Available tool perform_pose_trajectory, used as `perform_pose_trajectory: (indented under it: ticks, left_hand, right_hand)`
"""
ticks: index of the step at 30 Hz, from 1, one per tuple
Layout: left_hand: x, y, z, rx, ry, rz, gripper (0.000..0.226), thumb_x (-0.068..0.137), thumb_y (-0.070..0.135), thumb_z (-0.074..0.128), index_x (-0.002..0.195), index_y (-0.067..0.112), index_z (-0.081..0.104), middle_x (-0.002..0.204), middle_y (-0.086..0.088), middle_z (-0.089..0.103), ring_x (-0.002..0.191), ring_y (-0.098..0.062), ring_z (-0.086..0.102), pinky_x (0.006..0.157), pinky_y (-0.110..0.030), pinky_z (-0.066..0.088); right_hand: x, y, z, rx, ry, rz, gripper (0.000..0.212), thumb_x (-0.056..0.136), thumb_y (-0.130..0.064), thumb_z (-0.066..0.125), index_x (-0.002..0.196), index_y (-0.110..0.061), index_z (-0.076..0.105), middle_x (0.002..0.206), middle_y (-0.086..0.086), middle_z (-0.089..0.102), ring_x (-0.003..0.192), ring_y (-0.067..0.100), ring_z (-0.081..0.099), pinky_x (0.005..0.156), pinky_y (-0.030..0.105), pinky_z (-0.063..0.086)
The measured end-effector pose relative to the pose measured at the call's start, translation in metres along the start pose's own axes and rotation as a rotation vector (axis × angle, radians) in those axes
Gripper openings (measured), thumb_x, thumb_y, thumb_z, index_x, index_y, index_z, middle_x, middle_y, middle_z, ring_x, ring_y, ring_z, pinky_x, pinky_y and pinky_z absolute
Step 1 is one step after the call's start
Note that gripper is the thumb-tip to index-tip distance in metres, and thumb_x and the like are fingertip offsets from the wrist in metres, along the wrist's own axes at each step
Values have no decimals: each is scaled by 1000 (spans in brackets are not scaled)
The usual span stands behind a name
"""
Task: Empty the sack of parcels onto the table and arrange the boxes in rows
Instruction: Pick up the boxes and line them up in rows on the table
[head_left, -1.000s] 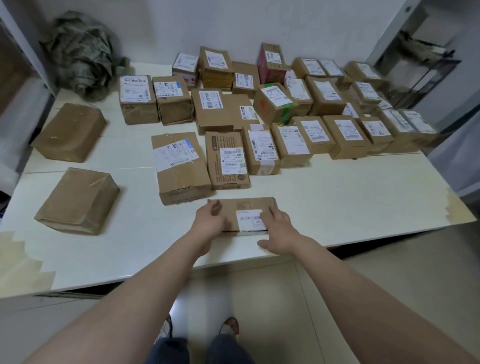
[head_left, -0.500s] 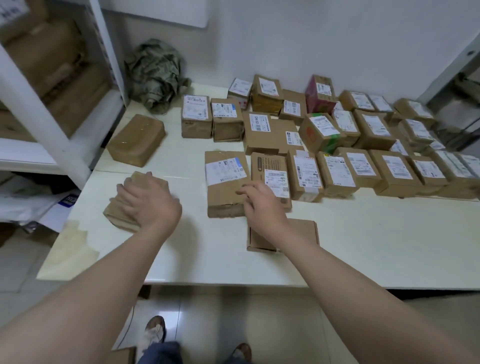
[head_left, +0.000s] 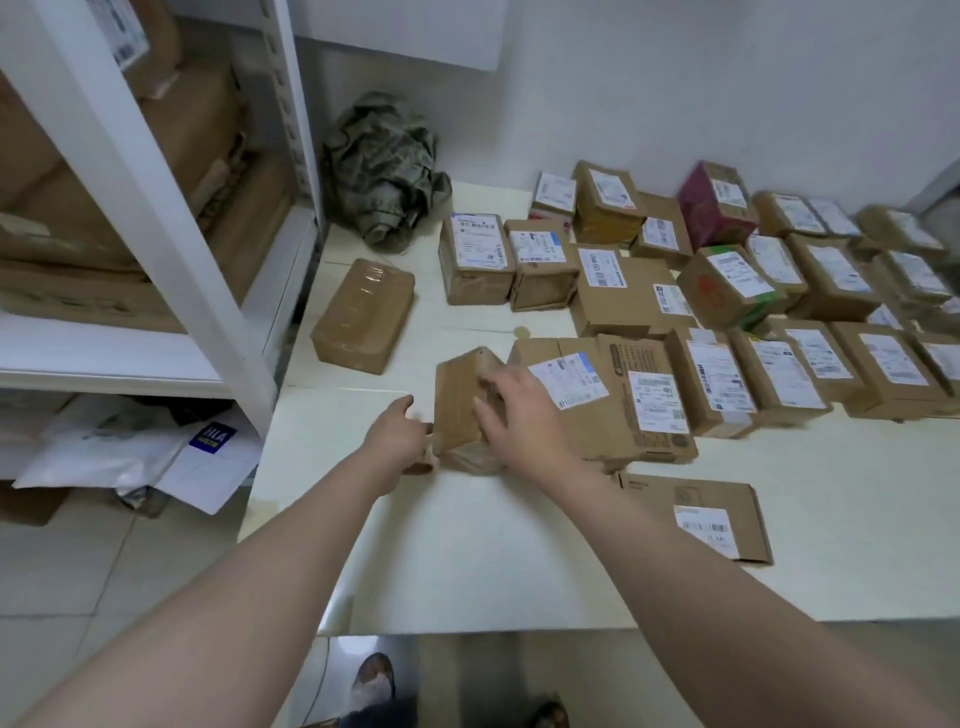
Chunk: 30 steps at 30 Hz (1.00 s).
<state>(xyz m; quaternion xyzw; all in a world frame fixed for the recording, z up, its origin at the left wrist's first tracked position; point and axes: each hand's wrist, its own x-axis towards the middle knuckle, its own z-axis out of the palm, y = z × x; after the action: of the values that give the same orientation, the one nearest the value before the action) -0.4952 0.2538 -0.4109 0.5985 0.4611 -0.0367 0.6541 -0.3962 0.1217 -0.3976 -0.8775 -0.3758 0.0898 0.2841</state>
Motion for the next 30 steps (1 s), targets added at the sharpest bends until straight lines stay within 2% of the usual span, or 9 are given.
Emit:
perform_pose_trajectory:
  ticks: [4,7,10,13,18,21,25,28,30]
  left_hand:
    - [28,-5,7,-34,-32,36,46,101,23,36,145,34,40,131,-8,60,113,-32,63,99,-46,51]
    - [44,-4,12,241,-42,58,44,99,29,41,142,32,48,136,-7,59,123,-32,56,105,-41,45]
    - [47,6,13,420,91,131,31,101,28,35,110,25,65,135,-12,57,123,-34,51,95,-34,43]
    - [57,13,14,304,23,112,52,98,46,39,143,19,45,144,-6,50,129,-31,48,105,-43,43]
    - [64,14,14,192,32,51,46,98,34,41,143,22,41,125,-7,60,114,-32,57,99,-43,48]
    - [67,11,5,191,130,10,56,91,33,50,145,26,38,130,-7,59,113,-33,60,98,-45,49]
    - [71,20,4,104,130,61,59,83,57,25,112,23,64,110,-6,71,101,-33,66,93,-45,52]
    - [64,25,11,137,3,123,47,83,53,36,100,24,70,105,-3,73,98,-30,68,93,-45,53]
    - [59,31,14,274,35,232,32,90,39,50,115,27,67,119,-2,68,111,-27,62,98,-39,48]
  right_hand:
    - [8,-3,11,-19,-25,-28,43,91,-28,62,133,-18,57,130,4,57,118,26,51,99,37,45]
    - [10,-4,12,77,-82,36,53,90,-26,65,139,-14,48,134,2,59,124,20,51,104,36,43]
    - [11,2,18,-203,-44,107,73,82,-36,74,143,-13,43,149,6,39,133,26,35,110,40,33]
    - [16,4,22,-257,-57,337,95,76,-52,74,149,-14,27,148,9,32,132,29,31,109,35,28]
    - [37,-5,12,367,205,401,49,97,-23,54,143,-14,40,123,-2,66,111,16,61,89,22,40]
    - [41,-4,9,242,188,438,36,98,-29,55,131,-17,56,118,1,65,108,17,60,96,31,46]
    - [30,-5,20,209,-20,405,46,93,-39,61,134,-20,51,127,-2,60,111,14,58,93,34,48]
    - [29,-4,28,-36,95,400,47,94,-31,59,136,-14,46,129,6,52,118,22,48,91,32,41]
    - [30,-6,28,-249,217,416,43,92,-21,58,133,-10,49,129,13,48,118,30,43,93,36,38]
